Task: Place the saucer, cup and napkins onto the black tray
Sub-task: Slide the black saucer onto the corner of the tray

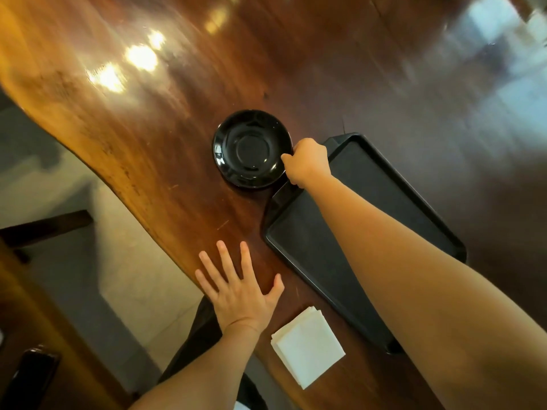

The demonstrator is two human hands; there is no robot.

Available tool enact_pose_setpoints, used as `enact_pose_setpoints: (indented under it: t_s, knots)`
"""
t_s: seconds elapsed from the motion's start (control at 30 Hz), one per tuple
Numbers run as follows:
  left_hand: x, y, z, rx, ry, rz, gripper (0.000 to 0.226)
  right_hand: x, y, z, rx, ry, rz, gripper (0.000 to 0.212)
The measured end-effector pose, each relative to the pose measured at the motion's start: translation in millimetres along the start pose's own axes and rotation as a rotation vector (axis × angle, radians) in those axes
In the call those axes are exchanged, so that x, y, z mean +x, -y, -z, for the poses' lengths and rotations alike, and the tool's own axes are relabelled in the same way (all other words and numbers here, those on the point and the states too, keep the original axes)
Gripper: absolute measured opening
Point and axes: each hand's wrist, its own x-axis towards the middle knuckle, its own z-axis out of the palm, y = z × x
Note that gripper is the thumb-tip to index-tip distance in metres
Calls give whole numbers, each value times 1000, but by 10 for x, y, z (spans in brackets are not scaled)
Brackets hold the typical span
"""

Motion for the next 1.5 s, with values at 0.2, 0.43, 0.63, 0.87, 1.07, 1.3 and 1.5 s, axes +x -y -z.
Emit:
enact_pose_setpoints:
  t_s: [0.2,0.43,0.63,0.87,1.07,1.3,1.5]
  knots:
    - [4,-12,6,10,-13,7,100,-39,43,61,240,143,-84,32]
    - [23,-5,-34,-2,-11,30,102,-262,12,43,527,139,-119,42]
    - [-34,-12,-7,14,-9,6,101,-596,-333,154,712,73,-143,39]
    - [-39,-22,-4,23,4,18,101,-880,-779,270,929,-23,-220,22]
    - [-36,-25,-7,52,20,31,101,-989,-1216,360,1085,-119,-357,28]
    - [-36,-33,-14,59,19,41,100,-981,-1492,383,1196,-172,-477,16]
    - [-46,-25,-32,70,24,45,101,-898,-1584,297,1265,-195,-578,14]
